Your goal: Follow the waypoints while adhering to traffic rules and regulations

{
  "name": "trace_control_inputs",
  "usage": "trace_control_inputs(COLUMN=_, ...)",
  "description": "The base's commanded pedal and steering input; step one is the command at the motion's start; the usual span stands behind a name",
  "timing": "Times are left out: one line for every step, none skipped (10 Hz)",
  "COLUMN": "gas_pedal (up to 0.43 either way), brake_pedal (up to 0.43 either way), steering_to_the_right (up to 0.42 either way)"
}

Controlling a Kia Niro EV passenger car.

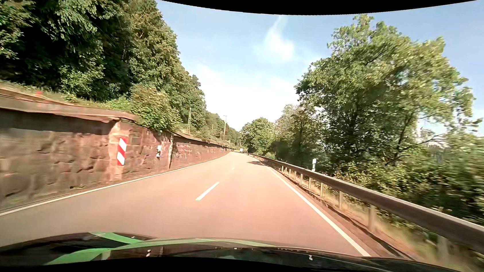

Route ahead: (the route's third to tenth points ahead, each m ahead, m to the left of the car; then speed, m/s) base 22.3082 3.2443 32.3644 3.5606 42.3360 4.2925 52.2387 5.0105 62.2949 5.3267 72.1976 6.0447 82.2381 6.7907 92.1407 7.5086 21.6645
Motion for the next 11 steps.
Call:
trace_control_inputs(gas_pedal=0.24, brake_pedal=0.0, steering_to_the_right=-0.011)
trace_control_inputs(gas_pedal=0.24, brake_pedal=0.0, steering_to_the_right=-0.011)
trace_control_inputs(gas_pedal=0.22, brake_pedal=0.0, steering_to_the_right=-0.01)
trace_control_inputs(gas_pedal=0.209, brake_pedal=0.0, steering_to_the_right=-0.009)
trace_control_inputs(gas_pedal=0.22, brake_pedal=0.0, steering_to_the_right=-0.009)
trace_control_inputs(gas_pedal=0.22, brake_pedal=0.0, steering_to_the_right=-0.009)
trace_control_inputs(gas_pedal=0.248, brake_pedal=0.0, steering_to_the_right=-0.009)
trace_control_inputs(gas_pedal=0.268, brake_pedal=0.0, steering_to_the_right=-0.009)
trace_control_inputs(gas_pedal=0.28, brake_pedal=0.0, steering_to_the_right=-0.009)
trace_control_inputs(gas_pedal=0.287, brake_pedal=0.0, steering_to_the_right=-0.008)
trace_control_inputs(gas_pedal=0.311, brake_pedal=0.0, steering_to_the_right=-0.009)
